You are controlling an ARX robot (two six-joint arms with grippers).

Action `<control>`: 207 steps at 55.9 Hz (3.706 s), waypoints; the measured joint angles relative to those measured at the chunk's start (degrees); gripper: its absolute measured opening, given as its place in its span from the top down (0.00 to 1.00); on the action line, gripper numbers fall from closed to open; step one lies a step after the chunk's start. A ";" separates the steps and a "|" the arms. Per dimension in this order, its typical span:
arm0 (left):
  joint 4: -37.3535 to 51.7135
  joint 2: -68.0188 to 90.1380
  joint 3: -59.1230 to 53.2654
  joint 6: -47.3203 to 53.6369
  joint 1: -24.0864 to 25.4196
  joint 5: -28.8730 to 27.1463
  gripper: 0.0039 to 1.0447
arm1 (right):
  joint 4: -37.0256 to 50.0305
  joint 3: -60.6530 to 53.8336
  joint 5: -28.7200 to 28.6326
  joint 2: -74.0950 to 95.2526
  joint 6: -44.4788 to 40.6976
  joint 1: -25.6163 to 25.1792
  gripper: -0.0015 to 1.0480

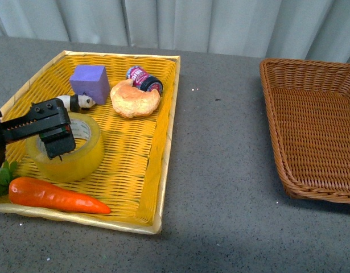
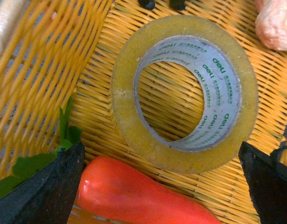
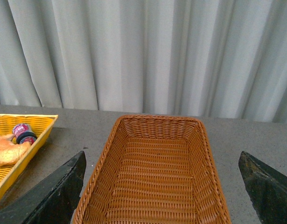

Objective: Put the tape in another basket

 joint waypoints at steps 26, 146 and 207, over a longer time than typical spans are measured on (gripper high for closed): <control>-1.77 10.53 7.02 -4.44 2.23 -0.77 0.32 | 0.00 0.00 0.00 0.00 0.00 0.00 0.09; 4.37 15.74 36.57 11.82 -24.92 7.23 0.85 | -3.87 34.51 -18.58 64.63 7.13 -6.36 0.09; 4.39 15.67 36.59 11.85 -24.90 7.08 0.85 | -8.02 65.18 -18.47 101.59 -5.07 4.42 0.63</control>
